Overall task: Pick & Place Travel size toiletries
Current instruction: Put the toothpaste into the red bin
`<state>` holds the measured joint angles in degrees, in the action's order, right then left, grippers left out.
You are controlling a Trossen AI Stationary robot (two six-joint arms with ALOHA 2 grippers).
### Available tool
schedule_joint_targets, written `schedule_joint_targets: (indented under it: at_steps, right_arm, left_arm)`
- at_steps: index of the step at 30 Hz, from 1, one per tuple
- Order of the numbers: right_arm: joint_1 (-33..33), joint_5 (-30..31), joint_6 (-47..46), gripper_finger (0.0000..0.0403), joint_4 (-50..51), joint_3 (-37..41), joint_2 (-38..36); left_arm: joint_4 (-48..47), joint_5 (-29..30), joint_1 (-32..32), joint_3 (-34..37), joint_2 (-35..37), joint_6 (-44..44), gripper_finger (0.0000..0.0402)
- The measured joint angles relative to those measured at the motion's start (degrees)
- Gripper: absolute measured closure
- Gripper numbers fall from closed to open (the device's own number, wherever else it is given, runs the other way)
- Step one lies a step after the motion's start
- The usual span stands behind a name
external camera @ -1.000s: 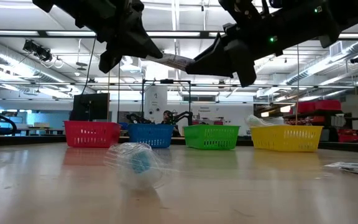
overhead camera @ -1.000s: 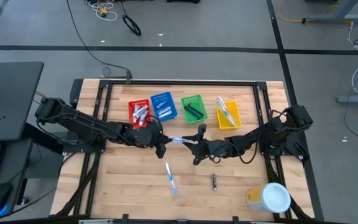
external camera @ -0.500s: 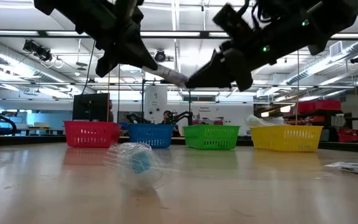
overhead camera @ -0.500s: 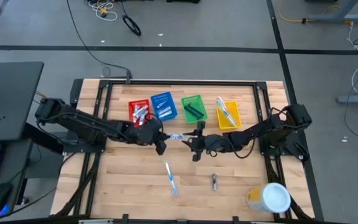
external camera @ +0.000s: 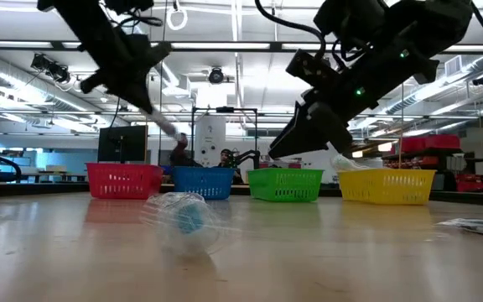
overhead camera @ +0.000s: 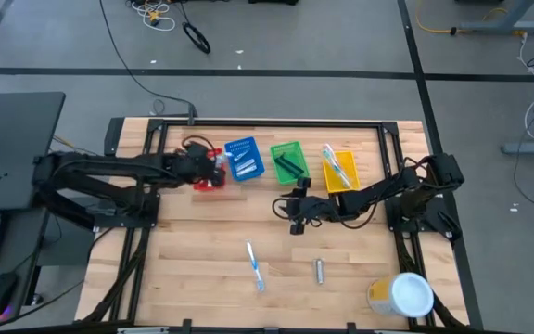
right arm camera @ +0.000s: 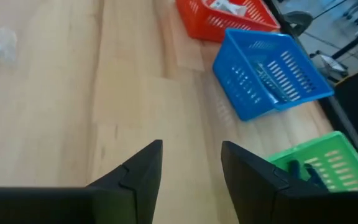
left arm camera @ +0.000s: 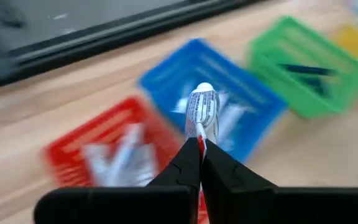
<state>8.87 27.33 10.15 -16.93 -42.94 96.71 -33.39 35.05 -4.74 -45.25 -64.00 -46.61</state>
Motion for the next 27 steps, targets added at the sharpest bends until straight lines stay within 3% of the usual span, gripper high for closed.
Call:
schedule_joint_targets:
  at_steps: [3,7,13,18,27]
  right_arm:
    - [-0.36,-1.74,-1.38,0.0229,-0.17,0.0,0.0]
    - [-0.62,-2.47,-3.26,0.0229,-0.03,0.0,0.0]
    - [-0.62,-2.89,-3.65,0.0229,-1.26,0.02,0.0]
    - [-0.71,-7.86,-3.6,0.0225,-1.3,0.02,0.0]
    - [-2.61,-13.98,-6.19,0.018,-0.25,0.02,0.0]
  left_arm:
    - [-8.46,1.65,-1.39,0.73,1.34,-5.77,0.0394]
    - [-9.48,0.87,-1.76,4.5,1.13,-10.02,0.0397]
    - [-2.25,2.77,-1.74,10.58,0.17,-12.3,0.0393]
    - [3.34,4.39,-2.04,14.22,0.15,-12.7,0.0397]
    - [14.05,3.68,-4.28,19.48,0.19,-9.32,0.0393]
